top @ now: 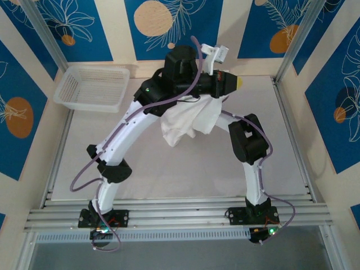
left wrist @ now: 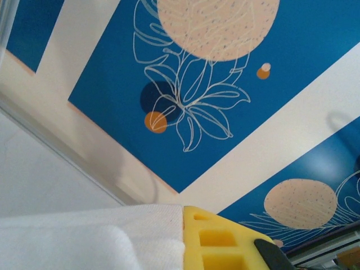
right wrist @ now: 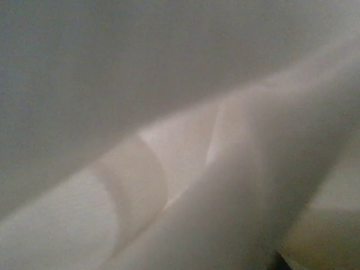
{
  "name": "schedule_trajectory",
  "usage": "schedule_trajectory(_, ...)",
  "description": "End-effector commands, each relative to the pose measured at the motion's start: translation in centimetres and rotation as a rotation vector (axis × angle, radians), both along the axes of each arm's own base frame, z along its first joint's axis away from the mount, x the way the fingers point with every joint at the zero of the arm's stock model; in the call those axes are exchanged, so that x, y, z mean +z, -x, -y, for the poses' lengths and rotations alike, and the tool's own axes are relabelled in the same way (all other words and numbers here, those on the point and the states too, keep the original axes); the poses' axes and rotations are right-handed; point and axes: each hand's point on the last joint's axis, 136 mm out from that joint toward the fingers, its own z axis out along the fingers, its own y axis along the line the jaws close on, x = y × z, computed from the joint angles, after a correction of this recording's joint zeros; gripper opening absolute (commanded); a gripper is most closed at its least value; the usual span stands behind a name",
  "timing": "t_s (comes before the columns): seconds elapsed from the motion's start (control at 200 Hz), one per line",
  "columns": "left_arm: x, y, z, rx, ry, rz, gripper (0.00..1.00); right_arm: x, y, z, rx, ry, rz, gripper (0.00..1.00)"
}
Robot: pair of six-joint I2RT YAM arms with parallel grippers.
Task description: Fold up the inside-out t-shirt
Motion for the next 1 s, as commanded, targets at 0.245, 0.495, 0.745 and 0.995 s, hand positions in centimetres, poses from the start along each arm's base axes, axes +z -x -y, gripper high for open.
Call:
schedule_trajectory(0.245, 6.7, 7.9, 0.8, -0.193, 0.197, 0.091, 0.0, 6.0, -4.8, -2.6, -0.028, -0.018, 0.072, 0.0)
schedule_trajectory(0.495, 7.4, 10.4, 0.7, -0.223, 0.199, 0.119, 0.0, 0.5, -5.6, -4.6, 0.068, 0.077, -0.05, 0.15)
schedule_trajectory(0.745, 6.8, 10.5, 0.9, -0.21, 0.171, 0.152, 0.0, 1.2, -2.1, -7.1, 0.3, 0.167, -0.026, 0.99)
schedule_trajectory(0.995, 7.0, 10.6, 0.9, -0.191, 0.171, 0.175, 0.0, -2.4, 0.3, -8.3, 0.339, 0.307, -0.058, 0.99)
